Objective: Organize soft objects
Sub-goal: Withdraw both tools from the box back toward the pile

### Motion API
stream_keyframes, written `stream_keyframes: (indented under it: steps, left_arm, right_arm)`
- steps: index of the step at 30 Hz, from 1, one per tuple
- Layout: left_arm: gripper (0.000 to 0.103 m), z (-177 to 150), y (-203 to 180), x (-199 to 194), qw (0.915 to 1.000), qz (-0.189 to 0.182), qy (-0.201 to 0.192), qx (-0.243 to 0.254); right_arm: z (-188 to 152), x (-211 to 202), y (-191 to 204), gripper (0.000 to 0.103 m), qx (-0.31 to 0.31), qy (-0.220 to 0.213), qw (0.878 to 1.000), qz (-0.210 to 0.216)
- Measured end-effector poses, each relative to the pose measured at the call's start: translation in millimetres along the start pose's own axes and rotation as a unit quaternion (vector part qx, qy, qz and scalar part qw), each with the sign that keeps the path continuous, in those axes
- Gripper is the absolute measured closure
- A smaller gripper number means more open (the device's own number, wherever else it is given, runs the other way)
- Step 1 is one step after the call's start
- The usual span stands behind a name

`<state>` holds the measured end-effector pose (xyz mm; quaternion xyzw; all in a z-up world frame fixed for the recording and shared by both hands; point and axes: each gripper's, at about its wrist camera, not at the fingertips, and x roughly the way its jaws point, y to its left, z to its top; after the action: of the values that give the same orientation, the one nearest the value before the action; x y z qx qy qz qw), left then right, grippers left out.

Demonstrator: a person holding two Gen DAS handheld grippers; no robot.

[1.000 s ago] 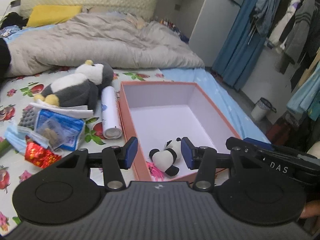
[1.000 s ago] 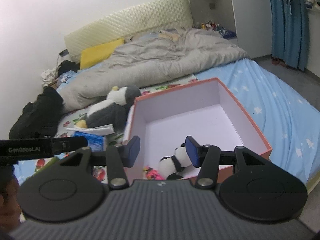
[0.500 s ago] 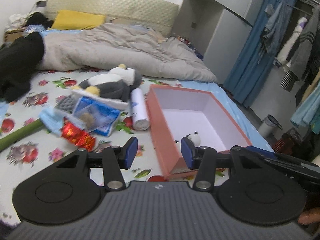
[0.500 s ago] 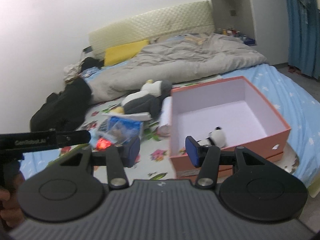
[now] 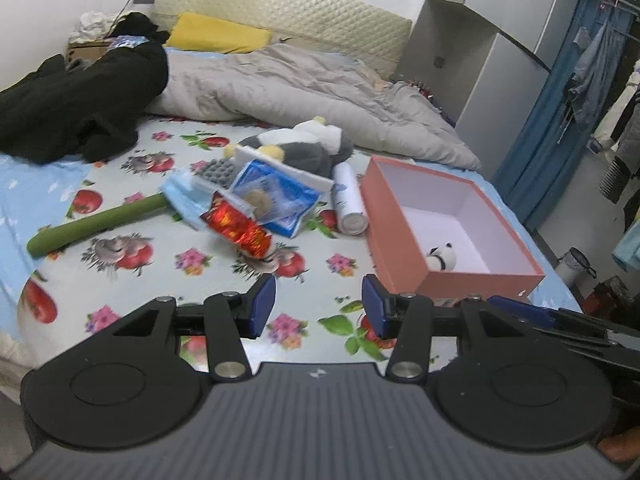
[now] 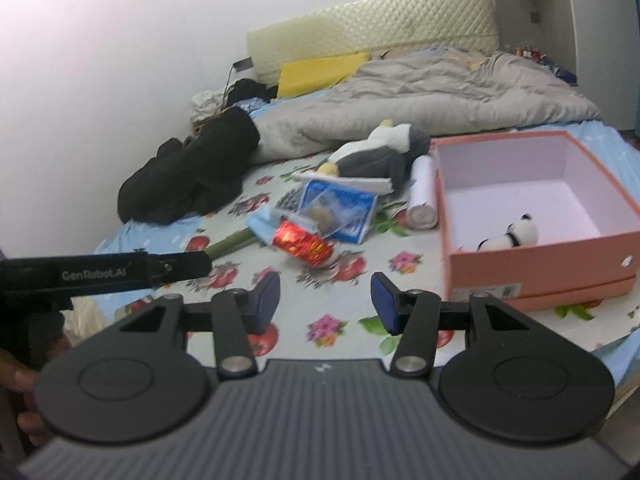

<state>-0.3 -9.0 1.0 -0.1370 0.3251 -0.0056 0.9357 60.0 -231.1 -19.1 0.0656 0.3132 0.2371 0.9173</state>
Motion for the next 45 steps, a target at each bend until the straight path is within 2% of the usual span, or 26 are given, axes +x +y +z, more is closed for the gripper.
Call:
stream_keyframes:
  steps: [7,17,30,34,38,45]
  left_arm:
    - [0.049,-19,21,5,0.9994,0.004,0.012,-0.032]
    - [0.049,-12,55,44,0.9949,0.021,0.031,-0.093]
    - [0.049,9,86,132,0.9883,0.035,0.071,-0.130]
    - [0.042,16,99,165,0.9844,0.031,0.081,-0.153]
    - [0.041,24,109,199,0.9805,0.027,0.087,-0.174]
    - [0.041,30,121,261,0.9749,0.023,0.105,-0.195]
  right_arm:
    - [-8,12,12,0.050,-0.013,0.017,1.000,0.001]
    - [11,56,10,0.050,-0.011,0.031,0.999,-0.012]
    - [54,128,-11,0.050,-0.036,0.064,0.997,-0.029]
    - [69,156,-23,0.050,-0.046,0.071,0.996,-0.039]
    - [85,187,-35,0.052,-0.053,0.077,0.994,-0.048]
    - [108,242,-58,0.052,-0.018,0.077,0.996,-0.038]
